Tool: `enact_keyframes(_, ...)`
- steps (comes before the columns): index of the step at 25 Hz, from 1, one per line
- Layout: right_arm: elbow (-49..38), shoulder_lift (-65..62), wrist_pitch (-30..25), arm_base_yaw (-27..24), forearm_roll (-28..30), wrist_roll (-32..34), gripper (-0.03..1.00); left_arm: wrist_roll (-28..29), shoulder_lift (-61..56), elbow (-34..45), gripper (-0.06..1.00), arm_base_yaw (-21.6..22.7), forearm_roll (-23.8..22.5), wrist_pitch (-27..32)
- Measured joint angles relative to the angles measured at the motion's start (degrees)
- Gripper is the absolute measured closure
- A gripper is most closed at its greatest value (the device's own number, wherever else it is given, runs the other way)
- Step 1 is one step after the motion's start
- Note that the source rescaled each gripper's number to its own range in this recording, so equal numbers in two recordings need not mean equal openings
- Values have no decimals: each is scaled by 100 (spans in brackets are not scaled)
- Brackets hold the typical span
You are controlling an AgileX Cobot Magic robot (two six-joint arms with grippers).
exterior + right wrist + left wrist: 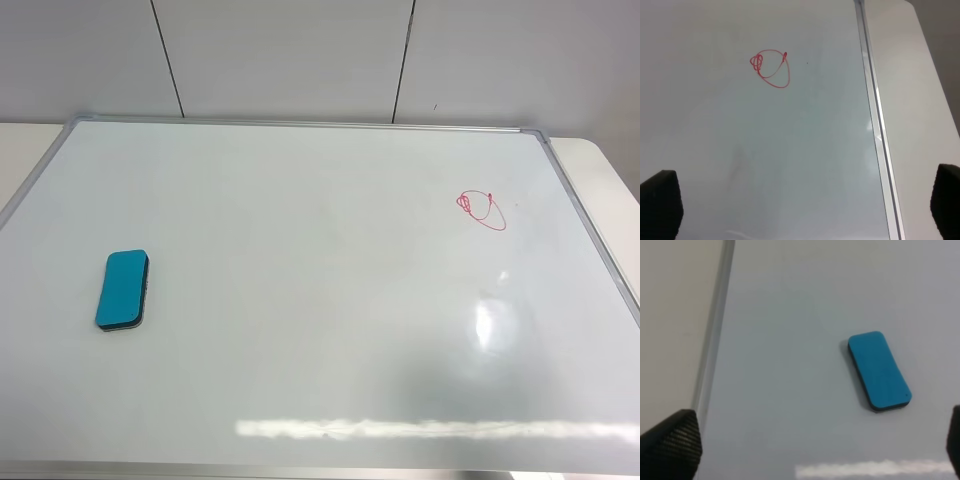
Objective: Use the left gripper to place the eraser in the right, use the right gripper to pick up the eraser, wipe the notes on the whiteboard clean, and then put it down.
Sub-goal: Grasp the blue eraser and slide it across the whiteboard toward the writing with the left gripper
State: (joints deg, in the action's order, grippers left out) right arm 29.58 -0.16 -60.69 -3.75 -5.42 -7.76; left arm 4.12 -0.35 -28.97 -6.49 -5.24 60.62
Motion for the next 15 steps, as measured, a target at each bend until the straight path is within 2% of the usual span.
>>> enact_keyframes(10,0,0,0,0,0,0,-3,39,87,-23,-6,0,104,-22)
enact_keyframes(15,0,0,0,0,0,0,-3,44,1242,-514,-6,0,302,-847)
